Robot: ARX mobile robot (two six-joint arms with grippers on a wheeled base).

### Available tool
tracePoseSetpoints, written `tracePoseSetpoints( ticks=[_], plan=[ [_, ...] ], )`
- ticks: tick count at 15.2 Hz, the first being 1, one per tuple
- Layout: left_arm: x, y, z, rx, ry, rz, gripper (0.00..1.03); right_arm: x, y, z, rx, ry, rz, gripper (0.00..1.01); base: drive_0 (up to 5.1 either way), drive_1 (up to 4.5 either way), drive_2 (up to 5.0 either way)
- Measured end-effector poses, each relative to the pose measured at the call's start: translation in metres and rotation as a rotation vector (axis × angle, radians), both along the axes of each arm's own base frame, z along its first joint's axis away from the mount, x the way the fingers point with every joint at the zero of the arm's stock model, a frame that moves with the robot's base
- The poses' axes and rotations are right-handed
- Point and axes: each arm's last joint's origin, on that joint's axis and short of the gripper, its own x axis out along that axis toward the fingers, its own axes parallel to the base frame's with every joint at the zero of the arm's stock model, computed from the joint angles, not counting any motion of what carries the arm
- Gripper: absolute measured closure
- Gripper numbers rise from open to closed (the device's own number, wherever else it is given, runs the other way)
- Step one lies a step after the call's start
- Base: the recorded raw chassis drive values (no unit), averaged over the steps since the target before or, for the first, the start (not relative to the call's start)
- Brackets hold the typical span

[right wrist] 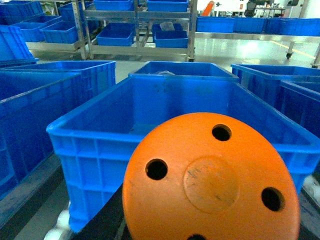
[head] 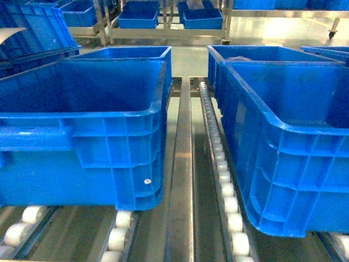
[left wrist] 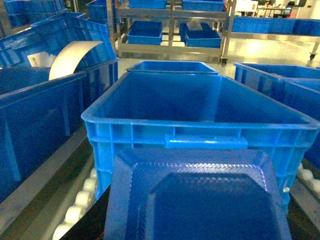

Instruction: Sort blue parts and orange caps into right shelf containers

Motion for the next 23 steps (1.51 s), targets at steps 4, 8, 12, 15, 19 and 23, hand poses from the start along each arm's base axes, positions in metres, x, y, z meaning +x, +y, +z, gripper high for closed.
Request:
tracePoseSetpoints(
  ticks=[4,8,12,15,19,23],
  plan=[
    [0.0,0.0,0.0001,0.0,-0.001,0.0,0.62,0.0,0.0,-0.0001,0.0,0.001,0.0,0.58,0.0,1.1,-1.1],
    [0.0,0.0,0.0,0.0,0.0,0.0,0.62,0.0,0.0,-0.0001,0.0,0.001,0.0,0.58,0.0,0.0,0.0],
    [0.0,0.0,0.0,0.0,0.0,0.0,0.62,0.0,0.0,-0.0001,0.0,0.001,0.0,0.58,0.0,0.0,0.0],
    [0.0,0.0,0.0,0.0,0.0,0.0,0.62,0.0,0.0,-0.0001,0.0,0.001,0.0,0.58,0.0,0.0,0.0],
    [0.0,0.0,0.0,0.0,0.0,0.0,0.62,0.0,0.0,-0.0001,0.0,0.001,0.0,0.58,0.0,0.0,0.0],
    [0.0,0.0,0.0,0.0,0.0,0.0,0.62,0.0,0.0,-0.0001,0.0,0.001,0.0,0.58,0.0,0.0,0.0]
  ],
)
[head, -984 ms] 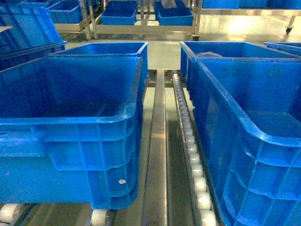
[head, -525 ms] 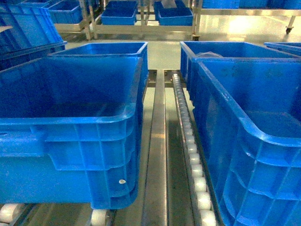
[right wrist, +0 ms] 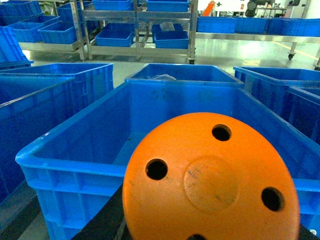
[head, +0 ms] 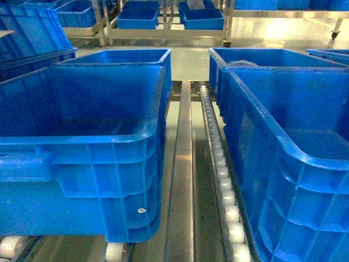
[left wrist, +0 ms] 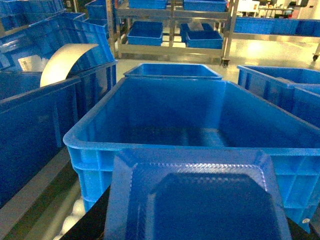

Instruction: Sort blue parts and orange caps into right shelf containers

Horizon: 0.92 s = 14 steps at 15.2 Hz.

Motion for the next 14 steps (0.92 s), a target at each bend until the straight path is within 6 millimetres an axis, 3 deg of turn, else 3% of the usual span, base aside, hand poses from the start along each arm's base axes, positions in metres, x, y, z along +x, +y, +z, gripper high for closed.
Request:
tracePoseSetpoints(
  ticks=[14],
  plan=[
    [0.0,0.0,0.0,0.0,0.0,0.0,0.62,0.0,0.0,0.0,0.0,0.0,0.0,0.58,0.0,0.0,0.0]
  ],
)
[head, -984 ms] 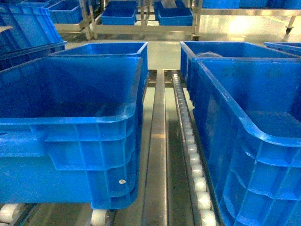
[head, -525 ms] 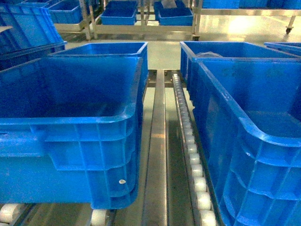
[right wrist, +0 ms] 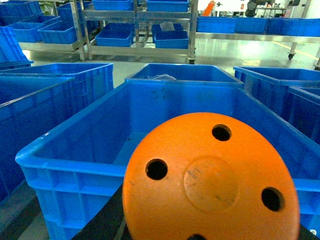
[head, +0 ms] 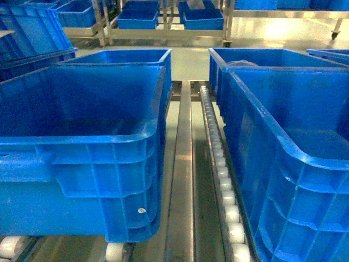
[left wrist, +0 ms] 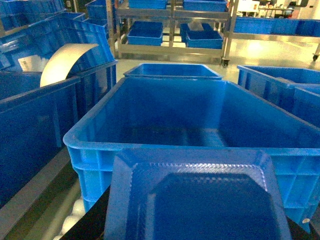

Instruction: Sort blue parts and orange caps into right shelf containers

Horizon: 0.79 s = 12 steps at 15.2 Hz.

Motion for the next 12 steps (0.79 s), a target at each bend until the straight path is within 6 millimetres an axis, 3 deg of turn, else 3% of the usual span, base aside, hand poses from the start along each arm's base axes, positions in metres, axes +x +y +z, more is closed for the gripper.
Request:
tracePoseSetpoints(
  ticks=[3,5,8,9,11,12],
  plan=[
    [0.0,0.0,0.0,0.0,0.0,0.0,0.62,0.0,0.0,0.0,0.0,0.0,0.0,0.58,0.0,0.0,0.0],
    [-0.001,-0.002,0.011,-0.012,-0.122,0.061,0.62,-0.002,0.001,0.014,-0.034,-0.148,-0.111,0.58,0.0,0.0,0.0],
    [0.007,-0.005,0.021,-0.028,-0.2,0.079,0.62,0.001,0.003,0.013,-0.042,-0.112,-0.125,0.58,0.0,0.0,0.0],
    [0.016,-0.005,0.023,-0.032,-0.196,0.065,0.62,0.005,0.004,0.016,-0.042,-0.114,-0.102,0.58,0.0,0.0,0.0],
    [0.043,-0.007,0.039,-0.036,-0.2,0.008,0.62,0.022,0.0,0.043,-0.043,-0.142,-0.085,0.58,0.0,0.0,0.0],
    [0.08,-0.007,0.069,-0.05,-0.239,-0.061,0.62,0.048,-0.003,0.074,-0.04,-0.171,-0.079,0.58,0.0,0.0,0.0]
  ],
)
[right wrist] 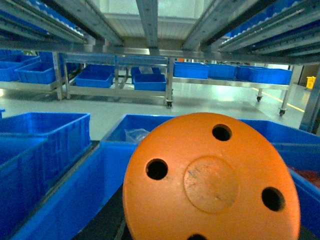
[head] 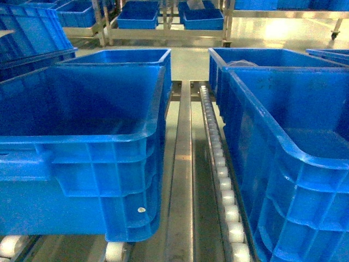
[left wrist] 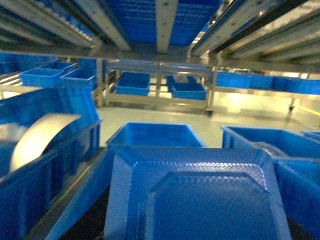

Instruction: Sort blue parts and orange caps into right shelf containers

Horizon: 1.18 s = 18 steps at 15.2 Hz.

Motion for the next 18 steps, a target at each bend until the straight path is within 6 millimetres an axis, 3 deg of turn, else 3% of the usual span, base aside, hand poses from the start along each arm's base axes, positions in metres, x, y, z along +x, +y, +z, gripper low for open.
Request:
tracePoseSetpoints(
  ticks=[1,2,3,4,6,8,9,10,12,15,17,18],
  plan=[
    [0.042,0.0,0.019,0.001,0.04,-0.022,0.62,0.034,0.0,0.018,0.004,0.027,0.023,0.58,0.0,0.0,0.0],
    [0.071,0.001,0.021,-0.002,0.09,-0.016,0.62,0.063,0.0,0.024,0.006,0.059,0.019,0.58,0.0,0.0,0.0],
    [0.107,0.003,0.012,-0.02,0.198,-0.011,0.62,0.098,0.001,0.022,0.014,0.136,0.032,0.58,0.0,0.0,0.0],
    [0.142,0.004,-0.009,-0.043,0.311,-0.008,0.5,0.138,0.003,0.008,0.019,0.229,0.008,0.56,0.0,0.0,0.0],
    [0.151,0.005,-0.02,-0.064,0.332,0.002,0.32,0.163,0.006,-0.015,0.009,0.304,-0.025,0.37,0.0,0.0,0.0],
    [0.142,0.005,-0.005,-0.069,0.286,0.0,0.12,0.162,0.007,-0.023,-0.026,0.362,-0.086,0.17,0.0,0.0,0.0],
    [0.14,0.005,0.001,-0.069,0.261,-0.001,0.03,0.16,0.007,-0.018,-0.035,0.341,-0.097,0.04,0.0,0.0,0.0],
    [0.14,0.005,-0.002,-0.07,0.277,0.0,0.06,0.159,0.007,-0.016,-0.037,0.333,-0.1,0.03,0.0,0.0,0.0],
    [0.127,0.006,-0.013,-0.015,0.235,0.044,0.21,0.15,0.003,-0.019,0.002,0.203,0.016,0.19,0.0,0.0,0.0],
    [0.077,0.007,-0.031,0.03,0.229,0.06,0.61,0.101,0.004,-0.039,0.024,0.172,0.077,0.59,0.0,0.0,0.0],
    [0.052,0.007,-0.043,0.031,0.248,0.059,0.88,0.077,0.004,-0.05,0.026,0.183,0.077,0.87,0.0,0.0,0.0],
    [0.047,0.007,-0.045,0.031,0.247,0.059,0.96,0.072,0.004,-0.051,0.026,0.182,0.078,0.94,0.0,0.0,0.0]
  ],
)
